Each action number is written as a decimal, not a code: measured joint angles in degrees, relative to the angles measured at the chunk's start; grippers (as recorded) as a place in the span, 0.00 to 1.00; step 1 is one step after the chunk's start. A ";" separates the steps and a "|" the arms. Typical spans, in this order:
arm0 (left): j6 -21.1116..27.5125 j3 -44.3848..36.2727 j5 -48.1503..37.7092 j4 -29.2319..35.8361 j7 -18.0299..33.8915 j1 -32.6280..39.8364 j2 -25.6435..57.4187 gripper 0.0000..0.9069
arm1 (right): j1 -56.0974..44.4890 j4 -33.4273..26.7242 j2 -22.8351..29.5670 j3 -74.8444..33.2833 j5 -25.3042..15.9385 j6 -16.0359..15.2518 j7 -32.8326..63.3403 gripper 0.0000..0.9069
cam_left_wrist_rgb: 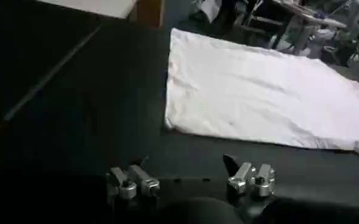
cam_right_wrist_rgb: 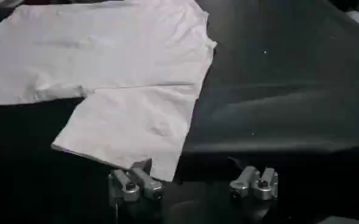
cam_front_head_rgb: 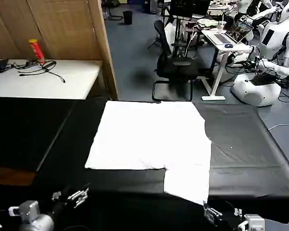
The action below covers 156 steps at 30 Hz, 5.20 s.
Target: Fold and organize the clothes.
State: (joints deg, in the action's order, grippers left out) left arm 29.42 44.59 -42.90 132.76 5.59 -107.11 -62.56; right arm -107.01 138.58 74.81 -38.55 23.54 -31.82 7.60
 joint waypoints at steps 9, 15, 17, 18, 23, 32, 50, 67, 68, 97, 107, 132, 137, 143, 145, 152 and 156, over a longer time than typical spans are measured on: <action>-2.89 -1.31 2.82 -4.45 -2.13 5.53 0.46 0.97 | 6.74 -5.05 -0.16 1.75 -1.46 -0.97 1.87 0.97; -2.96 -3.45 0.81 -9.00 -2.10 10.73 0.86 0.97 | 9.74 -8.80 0.63 2.80 -1.55 -1.22 2.59 0.97; -2.96 -4.30 0.51 -10.50 -2.13 12.25 0.89 0.97 | 10.50 -9.89 0.79 3.13 -1.57 -1.78 2.61 0.97; -2.96 -4.70 0.51 -11.25 -2.15 13.03 0.87 0.97 | 10.77 -10.38 0.90 3.33 -1.57 -2.00 2.60 0.97; -3.10 -6.35 0.55 -14.29 -2.17 16.10 0.66 0.92 | 11.31 -12.12 1.56 4.20 -1.94 -2.23 2.49 0.97; -3.41 -7.59 0.64 -17.86 -2.58 18.44 0.87 0.15 | 11.09 -12.64 2.02 4.74 -2.69 -1.92 2.52 0.61; -3.38 -8.40 2.96 -15.40 -2.27 16.47 0.31 0.00 | 6.32 -5.40 2.39 3.91 -3.29 -5.53 6.46 0.00; -2.54 -3.67 1.86 -3.57 2.53 4.19 -0.66 0.00 | -0.07 1.36 1.63 1.35 -1.63 -1.26 3.96 0.00; -2.71 -3.41 1.83 -3.13 2.69 3.93 -0.87 0.00 | 0.75 0.83 1.44 1.06 -1.34 0.03 2.86 0.00; -9.09 -11.86 12.26 -16.31 0.47 25.64 -6.27 0.00 | 33.50 -28.40 -4.24 5.38 3.57 10.22 -1.25 0.00; -7.93 -13.98 12.50 -23.76 0.63 32.36 -4.58 0.97 | 35.12 -31.71 -4.55 5.01 3.88 7.89 -4.64 0.97; -5.47 -12.51 10.93 -22.95 0.85 29.75 -4.04 0.97 | 21.37 -21.29 -6.93 2.11 2.01 1.87 -3.62 0.59; -5.36 -12.18 10.22 -22.93 0.63 27.56 -4.24 0.55 | 22.17 -22.54 -6.56 2.74 1.19 2.49 -4.07 0.25; -5.40 -11.62 8.93 -24.07 0.24 27.49 -4.06 0.00 | 22.24 -22.79 -6.31 3.28 0.65 2.43 -4.12 0.06; -5.38 -11.61 8.75 -24.37 -0.02 27.59 -4.04 0.00 | 21.75 -22.20 -6.57 3.14 0.66 2.00 -3.70 0.03; -4.24 -11.68 7.32 -22.70 -0.31 26.08 -3.38 0.00 | 18.99 -18.88 -7.70 2.34 0.98 -2.22 -0.14 0.01; -2.90 -11.85 7.32 -20.25 1.26 24.51 -2.58 0.00 | 16.51 -15.74 -7.93 1.72 1.08 -5.52 1.70 0.01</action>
State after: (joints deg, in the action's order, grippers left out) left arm 26.53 32.73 -35.58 112.51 6.85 -82.60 -65.14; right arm -90.49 122.84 66.88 -36.83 24.62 -37.34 9.30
